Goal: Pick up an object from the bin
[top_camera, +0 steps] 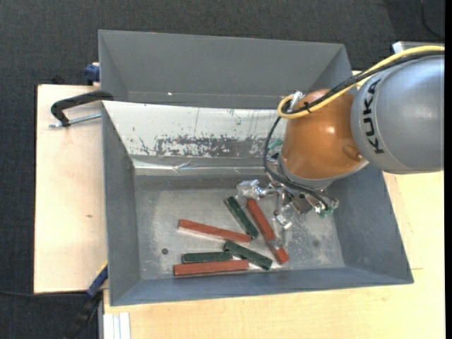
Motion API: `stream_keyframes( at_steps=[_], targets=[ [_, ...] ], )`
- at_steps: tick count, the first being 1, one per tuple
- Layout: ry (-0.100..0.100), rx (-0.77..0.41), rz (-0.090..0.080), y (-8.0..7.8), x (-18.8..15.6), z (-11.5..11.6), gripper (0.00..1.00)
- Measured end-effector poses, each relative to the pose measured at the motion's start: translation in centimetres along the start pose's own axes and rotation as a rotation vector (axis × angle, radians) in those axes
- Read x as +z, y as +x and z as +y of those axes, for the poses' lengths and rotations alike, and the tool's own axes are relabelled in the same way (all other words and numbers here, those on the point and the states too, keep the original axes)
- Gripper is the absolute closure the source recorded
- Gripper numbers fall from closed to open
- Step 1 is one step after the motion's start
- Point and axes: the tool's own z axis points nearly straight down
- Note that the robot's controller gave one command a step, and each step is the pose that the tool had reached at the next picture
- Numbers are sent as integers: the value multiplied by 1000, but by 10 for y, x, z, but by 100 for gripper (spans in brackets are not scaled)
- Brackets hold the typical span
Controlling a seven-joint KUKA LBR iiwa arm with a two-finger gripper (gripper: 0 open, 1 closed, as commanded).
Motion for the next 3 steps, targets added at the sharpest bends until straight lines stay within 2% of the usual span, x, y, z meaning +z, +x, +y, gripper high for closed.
stream_keyframes(
  at_steps=[1, 2, 3],
  targets=[
    [1, -285, -4, -21, 23, 18, 0],
    [-2, -315, -4, -46, 28, 3, 0],
    [-1, -404, -3, -60, -11, -12, 0]
  ],
)
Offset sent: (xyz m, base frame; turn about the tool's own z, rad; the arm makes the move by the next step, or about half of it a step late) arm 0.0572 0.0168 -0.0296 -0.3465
